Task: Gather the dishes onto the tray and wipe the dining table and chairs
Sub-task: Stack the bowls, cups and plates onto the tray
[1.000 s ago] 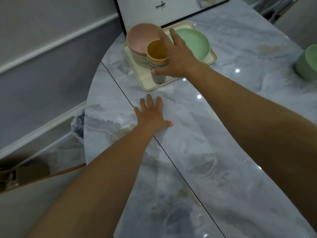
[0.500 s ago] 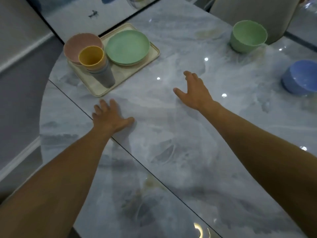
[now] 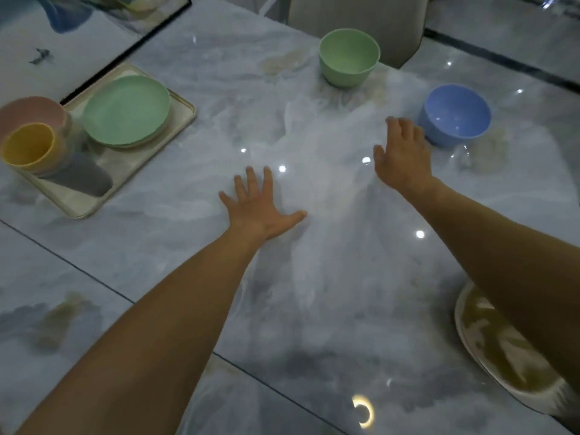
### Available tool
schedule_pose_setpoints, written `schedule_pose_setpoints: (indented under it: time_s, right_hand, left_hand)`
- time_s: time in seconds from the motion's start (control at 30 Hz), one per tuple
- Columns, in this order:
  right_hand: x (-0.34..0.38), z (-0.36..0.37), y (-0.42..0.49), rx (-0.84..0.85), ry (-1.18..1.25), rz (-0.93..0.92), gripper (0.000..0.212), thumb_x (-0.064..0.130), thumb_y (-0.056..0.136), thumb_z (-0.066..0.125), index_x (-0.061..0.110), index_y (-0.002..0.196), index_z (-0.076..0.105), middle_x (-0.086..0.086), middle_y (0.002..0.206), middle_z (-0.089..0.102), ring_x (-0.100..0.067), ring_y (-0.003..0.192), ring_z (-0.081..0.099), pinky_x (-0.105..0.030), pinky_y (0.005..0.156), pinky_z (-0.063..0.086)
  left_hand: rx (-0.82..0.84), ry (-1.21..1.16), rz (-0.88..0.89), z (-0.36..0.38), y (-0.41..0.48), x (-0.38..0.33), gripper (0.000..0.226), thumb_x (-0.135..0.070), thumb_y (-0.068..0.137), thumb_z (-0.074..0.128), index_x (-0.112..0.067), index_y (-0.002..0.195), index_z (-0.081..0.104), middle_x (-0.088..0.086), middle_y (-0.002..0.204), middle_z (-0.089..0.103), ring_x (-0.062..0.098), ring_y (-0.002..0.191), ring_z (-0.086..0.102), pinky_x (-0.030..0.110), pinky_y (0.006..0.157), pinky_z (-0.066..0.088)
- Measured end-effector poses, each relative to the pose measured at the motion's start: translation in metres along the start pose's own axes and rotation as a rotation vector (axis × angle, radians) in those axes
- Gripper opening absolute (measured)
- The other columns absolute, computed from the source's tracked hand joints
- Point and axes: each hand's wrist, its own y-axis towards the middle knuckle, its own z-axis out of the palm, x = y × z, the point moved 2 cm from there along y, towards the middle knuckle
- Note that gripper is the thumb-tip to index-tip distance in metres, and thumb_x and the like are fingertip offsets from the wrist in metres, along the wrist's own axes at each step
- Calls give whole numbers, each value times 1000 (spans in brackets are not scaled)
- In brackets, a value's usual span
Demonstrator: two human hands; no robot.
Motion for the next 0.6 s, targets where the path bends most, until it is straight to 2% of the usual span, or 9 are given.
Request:
schedule_pose_setpoints:
  time_s: [0.2, 0.33, 0.4, 0.5, 0.6]
  right_hand:
    - [-57, -4, 27, -60, -73, 111, 62, 19, 98, 50, 9, 155, 29, -21, 154, 38, -45, 144, 33, -66, 119, 17]
    - [-80, -1, 42, 32, -117, 194, 59, 10, 97, 48, 5, 153, 30, -25, 144, 47, -45, 138, 41, -68, 120, 9]
    - [-84, 4, 44, 82, -151, 208, 55, 8, 98, 47, 4, 151, 33, -23, 139, 52, -45, 133, 47, -68, 121, 9]
    - [-88, 10, 49, 56, -145, 211, 53, 6, 95, 51, 8, 146, 39, -20, 129, 58, -44, 126, 53, -64, 121, 12]
    - [-94, 11, 53, 1, -136, 189, 50, -2, 89, 56, 12, 137, 48, -18, 117, 61, -42, 115, 56, -56, 113, 27]
  left_hand:
    - [-11, -12, 6, 5, 21, -29, 140, -109, 60, 32, -31, 160, -28, 6, 169, -33, 38, 156, -27, 79, 115, -8]
    - [-13, -12, -21, 20, 31, -28, 138, -110, 59, 26, -33, 160, -28, 4, 169, -33, 39, 155, -28, 81, 113, -8]
    - [-2, -14, -24, 23, 34, -29, 138, -111, 58, 25, -34, 159, -30, 4, 168, -35, 40, 155, -29, 81, 113, -9]
    - [-1, -8, -26, 24, 36, -27, 139, -111, 57, 24, -35, 158, -32, 4, 167, -37, 39, 154, -30, 80, 113, -10]
    - [21, -1, -32, 23, 38, -28, 140, -112, 55, 24, -35, 157, -33, 4, 166, -39, 39, 154, -31, 80, 113, -10]
